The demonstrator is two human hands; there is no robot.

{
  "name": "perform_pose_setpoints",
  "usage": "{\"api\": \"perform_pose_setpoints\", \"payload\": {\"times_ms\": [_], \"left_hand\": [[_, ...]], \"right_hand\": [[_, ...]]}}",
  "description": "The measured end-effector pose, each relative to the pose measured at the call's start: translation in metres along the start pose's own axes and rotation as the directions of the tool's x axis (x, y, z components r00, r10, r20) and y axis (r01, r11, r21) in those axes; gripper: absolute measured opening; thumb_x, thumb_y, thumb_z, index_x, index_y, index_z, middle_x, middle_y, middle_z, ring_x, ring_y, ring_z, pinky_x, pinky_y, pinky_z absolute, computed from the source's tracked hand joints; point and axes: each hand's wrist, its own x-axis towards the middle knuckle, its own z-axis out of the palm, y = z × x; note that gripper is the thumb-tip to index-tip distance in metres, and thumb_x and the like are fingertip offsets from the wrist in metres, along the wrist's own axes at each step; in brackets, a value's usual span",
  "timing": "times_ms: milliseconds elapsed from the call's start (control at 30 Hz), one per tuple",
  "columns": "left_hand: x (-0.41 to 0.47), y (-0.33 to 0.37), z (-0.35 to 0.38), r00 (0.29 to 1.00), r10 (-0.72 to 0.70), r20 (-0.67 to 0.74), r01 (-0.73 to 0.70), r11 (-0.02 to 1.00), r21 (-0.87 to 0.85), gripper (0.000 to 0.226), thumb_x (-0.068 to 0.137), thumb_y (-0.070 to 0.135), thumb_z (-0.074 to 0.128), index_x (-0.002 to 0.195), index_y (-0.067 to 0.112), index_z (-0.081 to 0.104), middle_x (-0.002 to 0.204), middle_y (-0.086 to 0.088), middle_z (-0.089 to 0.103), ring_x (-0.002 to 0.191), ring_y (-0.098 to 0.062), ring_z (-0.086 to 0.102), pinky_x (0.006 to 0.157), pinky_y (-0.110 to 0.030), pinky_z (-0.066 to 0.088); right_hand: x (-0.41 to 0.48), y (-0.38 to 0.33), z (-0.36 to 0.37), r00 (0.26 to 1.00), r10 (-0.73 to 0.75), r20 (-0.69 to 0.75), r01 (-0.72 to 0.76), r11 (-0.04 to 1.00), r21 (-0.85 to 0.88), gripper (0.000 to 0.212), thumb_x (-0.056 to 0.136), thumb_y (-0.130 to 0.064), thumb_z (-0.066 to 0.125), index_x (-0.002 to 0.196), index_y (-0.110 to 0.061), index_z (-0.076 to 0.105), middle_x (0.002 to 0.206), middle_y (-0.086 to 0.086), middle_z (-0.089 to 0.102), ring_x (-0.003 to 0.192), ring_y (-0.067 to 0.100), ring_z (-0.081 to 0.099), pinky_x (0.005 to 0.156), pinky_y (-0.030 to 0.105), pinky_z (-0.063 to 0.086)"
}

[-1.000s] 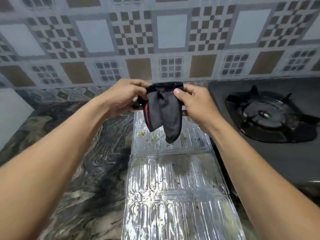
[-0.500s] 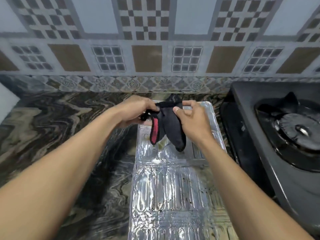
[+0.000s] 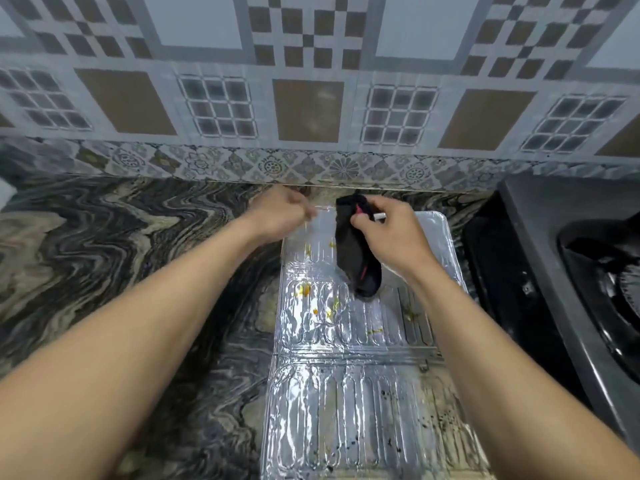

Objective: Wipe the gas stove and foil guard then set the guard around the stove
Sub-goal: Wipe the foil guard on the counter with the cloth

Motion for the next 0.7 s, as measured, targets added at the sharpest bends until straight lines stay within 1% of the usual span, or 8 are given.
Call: {"api": "perform_pose_setpoints", "payload": {"times_ms": [100, 167, 233, 300, 400, 567, 633, 700], "left_hand": [[0.013, -0.041, 0.002, 0.995, 0.078, -0.061, -0.046, 0.911, 0.409, 0.051, 0.086, 0.022, 0.063, 0.137, 0.027, 0.057, 0.14, 0.0, 0.058, 0.128, -0.025, 0.054, 0.109, -0.039, 0.041], [0.02, -0.061, 0.003, 0.995, 0.097, 0.026, -0.095, 0.814, 0.573, 0.07, 0.086, 0.036, 0.066, 0.15, 0.03, 0.038, 0.159, 0.0, 0.035, 0.146, -0.028, 0.029, 0.117, -0.053, 0.027], [0.027, -0.074, 0.003, 0.992, 0.06, 0.11, -0.119, 0.722, 0.681, 0.084, 0.087, 0.046, 0.064, 0.156, 0.032, 0.019, 0.166, 0.004, 0.008, 0.153, -0.026, 0.0, 0.119, -0.062, 0.009], [0.033, -0.083, 0.002, 0.986, 0.043, 0.159, -0.148, 0.65, 0.745, 0.089, 0.087, 0.053, 0.061, 0.157, 0.032, 0.011, 0.166, 0.004, -0.002, 0.152, -0.027, -0.01, 0.116, -0.068, 0.002], [0.039, -0.09, 0.002, 0.979, 0.06, 0.194, -0.194, 0.563, 0.803, 0.087, 0.087, 0.053, 0.059, 0.157, 0.033, 0.012, 0.166, 0.001, -0.003, 0.152, -0.029, -0.012, 0.113, -0.071, 0.0], [0.05, -0.093, 0.001, 0.982, 0.029, 0.185, -0.163, 0.619, 0.768, 0.093, 0.082, 0.064, 0.054, 0.157, 0.038, 0.004, 0.166, -0.001, -0.007, 0.151, -0.028, -0.015, 0.112, -0.072, -0.004], [0.052, -0.097, 0.002, 0.982, 0.01, 0.19, -0.158, 0.602, 0.782, 0.093, 0.082, 0.071, 0.049, 0.155, 0.044, -0.002, 0.165, -0.002, -0.013, 0.15, -0.028, -0.019, 0.111, -0.073, -0.006], [0.052, -0.101, 0.002, 0.979, -0.016, 0.205, -0.158, 0.581, 0.799, 0.092, 0.082, 0.077, 0.044, 0.153, 0.048, -0.007, 0.164, -0.003, -0.018, 0.148, -0.029, -0.024, 0.11, -0.073, -0.007]], "right_hand": [[0.018, -0.003, 0.009, 0.995, 0.051, 0.088, -0.048, 0.998, -0.035, 0.016, 0.094, -0.015, 0.06, 0.106, -0.016, 0.07, 0.086, -0.004, 0.07, 0.078, 0.012, 0.067, 0.072, 0.026, 0.055], [0.031, -0.004, 0.019, 0.986, 0.092, 0.142, -0.093, 0.996, -0.006, 0.019, 0.094, -0.012, 0.061, 0.112, -0.016, 0.063, 0.084, -0.004, 0.064, 0.079, 0.012, 0.063, 0.068, 0.022, 0.049], [0.043, -0.002, 0.032, 0.977, 0.113, 0.18, -0.104, 0.993, -0.061, 0.03, 0.095, -0.013, 0.06, 0.124, -0.019, 0.055, 0.093, -0.001, 0.062, 0.09, 0.016, 0.062, 0.072, 0.023, 0.045], [0.054, 0.005, 0.044, 0.981, 0.064, 0.181, -0.016, 0.967, -0.255, 0.044, 0.095, -0.011, 0.056, 0.137, -0.019, 0.047, 0.117, 0.006, 0.063, 0.112, 0.024, 0.058, 0.086, 0.028, 0.044], [0.056, 0.017, 0.06, 0.976, -0.091, 0.2, 0.196, 0.774, -0.602, 0.062, 0.088, -0.002, 0.057, 0.145, -0.016, 0.038, 0.141, 0.012, 0.049, 0.127, 0.033, 0.045, 0.099, 0.041, 0.043], [0.042, 0.043, 0.085, 0.915, -0.296, 0.275, 0.404, 0.657, -0.637, 0.037, 0.094, -0.012, 0.05, 0.13, -0.005, 0.053, 0.134, 0.018, 0.051, 0.124, 0.039, 0.045, 0.099, 0.048, 0.041], [0.044, 0.056, 0.092, 0.912, -0.264, 0.313, 0.41, 0.583, -0.701, 0.048, 0.1, -0.021, 0.043, 0.145, -0.006, 0.039, 0.152, 0.019, 0.035, 0.141, 0.041, 0.028, 0.111, 0.057, 0.029], [0.046, 0.065, 0.096, 0.913, -0.188, 0.363, 0.402, 0.568, -0.718, 0.056, 0.104, -0.022, 0.036, 0.155, -0.009, 0.018, 0.163, 0.016, 0.011, 0.15, 0.036, 0.005, 0.118, 0.056, 0.013]]}}
